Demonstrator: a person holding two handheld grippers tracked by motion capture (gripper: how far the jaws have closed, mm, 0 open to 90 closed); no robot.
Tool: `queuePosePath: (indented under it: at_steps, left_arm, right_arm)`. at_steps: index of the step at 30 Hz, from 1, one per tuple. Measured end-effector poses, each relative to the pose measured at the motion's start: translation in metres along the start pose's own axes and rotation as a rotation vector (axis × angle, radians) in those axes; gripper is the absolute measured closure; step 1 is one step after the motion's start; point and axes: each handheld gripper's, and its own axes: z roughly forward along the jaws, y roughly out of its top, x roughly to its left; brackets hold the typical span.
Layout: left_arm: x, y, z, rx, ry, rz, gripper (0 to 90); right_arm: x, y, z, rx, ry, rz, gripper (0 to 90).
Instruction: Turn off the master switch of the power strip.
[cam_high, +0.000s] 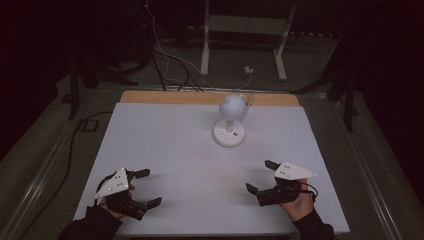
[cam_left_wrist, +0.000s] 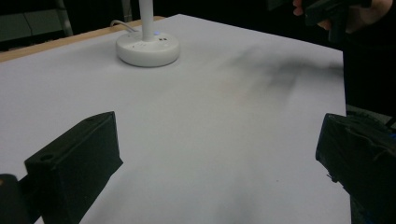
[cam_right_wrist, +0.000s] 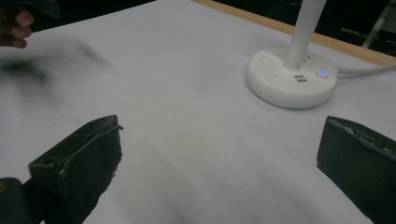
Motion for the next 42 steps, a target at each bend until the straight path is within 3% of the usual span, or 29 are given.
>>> queuePosePath:
  at_steps: [16, 42]
  left_arm:
    - [0.0, 0.0, 0.0, -0.001, 0.0, 0.001, 0.4]
    - [0.0, 0.0, -0.001, 0.001, -0.001, 0.0, 0.4]
  right_arm:
    - [-0.012, 0.019, 0.009, -0.036, -0.014, -0.007, 0.0]
    - [-0.032, 0.047, 0.038, -0.042, -0.017, 0.007, 0.0]
